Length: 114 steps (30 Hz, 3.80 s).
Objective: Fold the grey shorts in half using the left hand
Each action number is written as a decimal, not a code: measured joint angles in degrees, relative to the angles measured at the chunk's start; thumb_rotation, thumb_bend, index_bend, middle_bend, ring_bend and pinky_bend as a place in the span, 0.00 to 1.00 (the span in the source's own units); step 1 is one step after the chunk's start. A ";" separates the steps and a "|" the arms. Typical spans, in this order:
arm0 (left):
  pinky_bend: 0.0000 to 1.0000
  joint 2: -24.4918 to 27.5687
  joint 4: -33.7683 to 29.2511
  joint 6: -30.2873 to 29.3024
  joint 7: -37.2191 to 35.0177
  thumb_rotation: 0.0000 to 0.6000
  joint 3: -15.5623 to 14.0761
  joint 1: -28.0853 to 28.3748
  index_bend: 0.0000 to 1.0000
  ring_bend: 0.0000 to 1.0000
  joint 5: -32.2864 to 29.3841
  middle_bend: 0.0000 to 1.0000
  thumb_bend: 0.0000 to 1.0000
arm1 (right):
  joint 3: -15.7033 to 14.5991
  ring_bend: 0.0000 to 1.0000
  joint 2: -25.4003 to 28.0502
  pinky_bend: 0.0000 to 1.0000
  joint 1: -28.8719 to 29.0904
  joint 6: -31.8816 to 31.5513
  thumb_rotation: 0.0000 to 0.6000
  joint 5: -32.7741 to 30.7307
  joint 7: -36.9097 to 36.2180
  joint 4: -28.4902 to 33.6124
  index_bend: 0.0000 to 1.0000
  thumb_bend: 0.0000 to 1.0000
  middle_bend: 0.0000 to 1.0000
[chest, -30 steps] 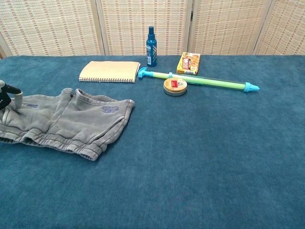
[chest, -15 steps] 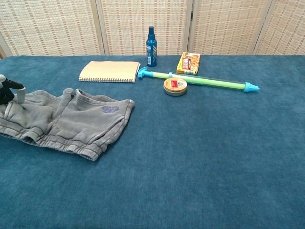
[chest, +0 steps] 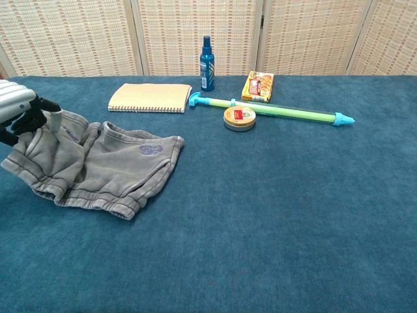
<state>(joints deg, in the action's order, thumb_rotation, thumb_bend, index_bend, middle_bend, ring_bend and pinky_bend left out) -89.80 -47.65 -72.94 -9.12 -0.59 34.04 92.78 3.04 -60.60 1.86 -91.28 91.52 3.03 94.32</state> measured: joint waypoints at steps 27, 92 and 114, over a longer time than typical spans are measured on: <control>0.84 0.54 -27.62 13.03 35.20 1.00 5.80 8.53 0.50 0.78 -7.07 0.88 0.55 | -0.31 0.24 0.91 0.23 -2.17 -1.86 1.00 -0.65 -0.37 0.13 0.20 0.35 0.29; 0.82 -2.35 -32.04 3.09 39.85 1.00 10.96 1.85 0.12 0.63 -18.80 0.70 0.21 | 0.23 0.25 0.99 0.23 -3.12 -2.18 1.00 -0.52 -2.60 -1.72 0.20 0.35 0.30; 0.60 13.93 -40.02 -6.18 27.16 1.00 7.95 -13.51 0.19 0.43 -21.82 0.53 0.21 | -0.70 0.25 0.40 0.23 1.96 4.99 1.00 1.84 -4.14 -3.15 0.20 0.36 0.30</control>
<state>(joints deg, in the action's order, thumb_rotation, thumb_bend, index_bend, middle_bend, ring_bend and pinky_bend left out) -75.87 -87.67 -79.12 18.05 7.36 20.53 70.96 2.33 -60.21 3.82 -86.29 93.36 -1.11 91.17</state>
